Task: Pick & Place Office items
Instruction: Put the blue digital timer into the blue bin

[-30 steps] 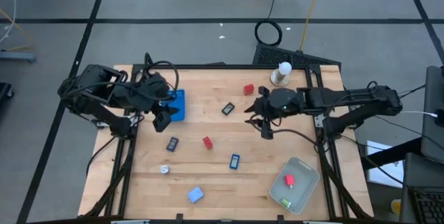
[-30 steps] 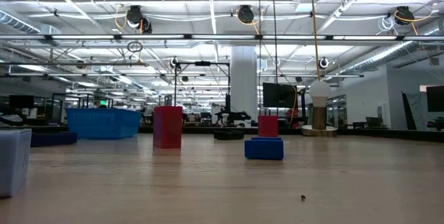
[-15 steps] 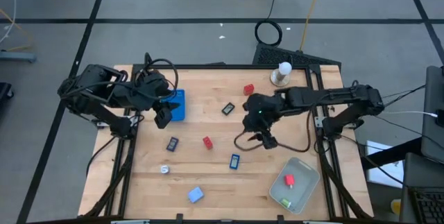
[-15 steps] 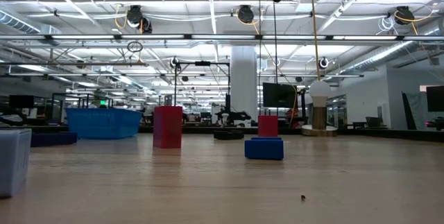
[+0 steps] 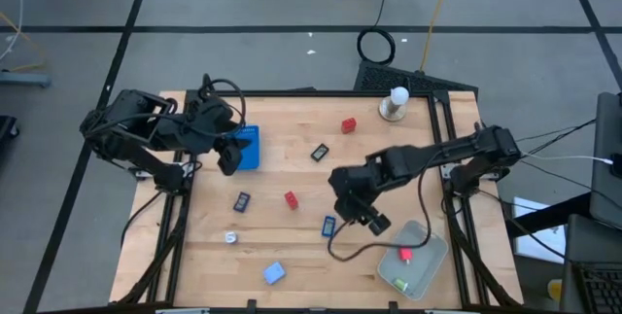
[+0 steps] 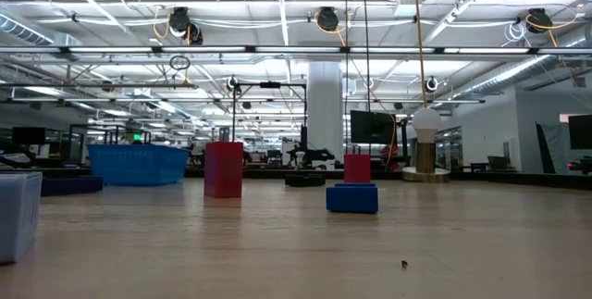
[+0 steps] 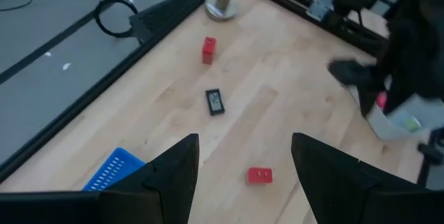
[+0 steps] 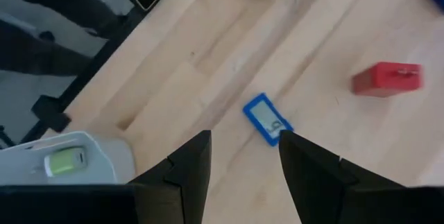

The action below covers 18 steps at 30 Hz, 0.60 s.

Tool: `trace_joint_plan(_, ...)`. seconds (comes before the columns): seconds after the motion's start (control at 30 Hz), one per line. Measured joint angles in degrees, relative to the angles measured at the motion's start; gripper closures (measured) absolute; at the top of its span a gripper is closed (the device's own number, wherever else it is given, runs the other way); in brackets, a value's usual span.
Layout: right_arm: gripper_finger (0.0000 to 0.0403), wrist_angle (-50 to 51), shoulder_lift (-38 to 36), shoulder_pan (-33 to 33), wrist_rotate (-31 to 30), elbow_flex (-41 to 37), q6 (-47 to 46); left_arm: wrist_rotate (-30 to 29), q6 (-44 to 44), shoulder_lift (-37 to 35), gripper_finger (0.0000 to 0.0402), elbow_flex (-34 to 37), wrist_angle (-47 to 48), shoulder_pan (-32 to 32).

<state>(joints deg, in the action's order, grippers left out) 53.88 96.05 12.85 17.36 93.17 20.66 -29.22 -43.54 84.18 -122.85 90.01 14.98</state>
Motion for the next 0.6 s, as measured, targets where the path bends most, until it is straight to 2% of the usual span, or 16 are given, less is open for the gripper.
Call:
trace_joint_plan(0.1, 0.0243, -1.58, 2.6, 2.23, -6.22, -0.05, -0.21, -0.5, -1.02, 0.02, 0.0172, 0.0, 0.01, 0.0)
trace_joint_plan(0.2, 0.0243, -6.57, 4.01, 4.62, -13.73, -0.07, 0.07, -0.58, -2.08, 0.02, 0.0172, 0.0, 0.01, 0.0)
trace_joint_plan(0.3, 0.0243, -13.01, 4.28, 6.72, -18.56, -0.07, -2.17, -0.56, -3.14, 0.02, 0.0172, 0.0, 0.01, 0.0)
trace_joint_plan(0.43, 0.0243, -20.95, 3.7, 8.82, -19.34, -0.07, -4.87, -0.37, -3.78, 0.02, 0.0172, 0.0, 0.01, 0.0)
trace_joint_plan(0.6, 0.0243, -27.82, 2.54, 10.82, -20.54, -0.04, -1.88, -0.27, -4.15, 0.02, 0.0172, 0.0, 0.01, 0.0)
